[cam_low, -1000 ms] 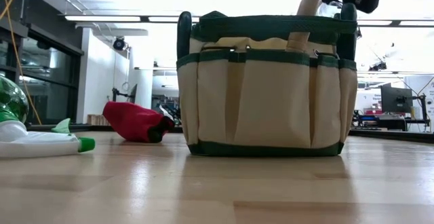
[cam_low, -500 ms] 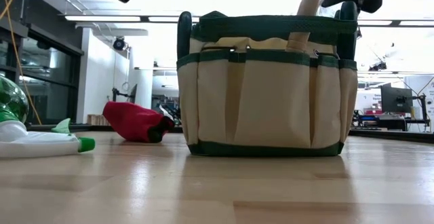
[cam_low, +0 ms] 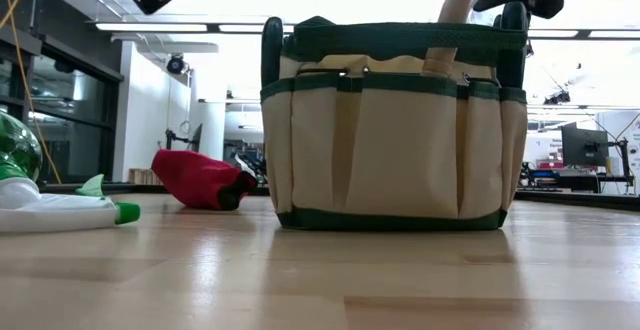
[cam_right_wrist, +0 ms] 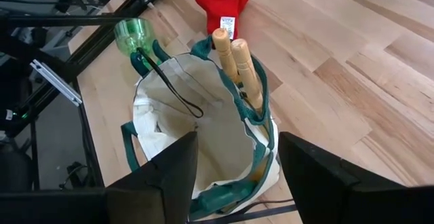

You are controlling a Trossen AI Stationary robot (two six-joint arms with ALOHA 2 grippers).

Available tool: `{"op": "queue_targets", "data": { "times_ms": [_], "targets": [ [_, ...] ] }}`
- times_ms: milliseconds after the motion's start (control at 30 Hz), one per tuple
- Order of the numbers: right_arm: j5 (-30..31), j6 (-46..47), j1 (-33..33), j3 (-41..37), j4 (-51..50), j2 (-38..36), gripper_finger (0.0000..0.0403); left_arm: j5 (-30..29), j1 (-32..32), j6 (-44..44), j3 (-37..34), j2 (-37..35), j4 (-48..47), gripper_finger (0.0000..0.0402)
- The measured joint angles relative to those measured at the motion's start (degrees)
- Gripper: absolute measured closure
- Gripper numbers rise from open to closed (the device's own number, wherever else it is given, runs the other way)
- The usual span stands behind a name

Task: Pick & Place Garden tools in Gardening bag
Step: Put the spray bottle into the gardening bag

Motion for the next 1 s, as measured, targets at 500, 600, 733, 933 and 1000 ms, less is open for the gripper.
{"op": "queue_targets", "data": {
  "times_ms": [500,600,733,933,1000],
  "targets": [
    [0.2,-0.2,0.0,0.0,-0.3,0.0,0.0206,10.8,0.0,12.5,0.0,8.5,-13.0,0.0197],
    [0.2,-0.2,0.0,0.0,-0.4,0.0,0.0206,11.5,-0.7,13.7,0.0,11.6,-12.2,0.0183],
    [0.2,-0.2,0.0,0.0,-0.5,0.0,0.0206,10.3,-3.2,15.3,0.0,16.3,-12.2,0.0181],
    [0.2,-0.2,0.0,0.0,-1.1,0.0,0.0206,9.2,-7.2,15.3,-0.1,21.7,-13.0,0.0181],
    [0.3,-0.2,0.0,0.0,-1.2,0.0,0.0206,8.6,-8.4,15.3,0.0,23.2,-11.7,0.0181]
  ]
}}
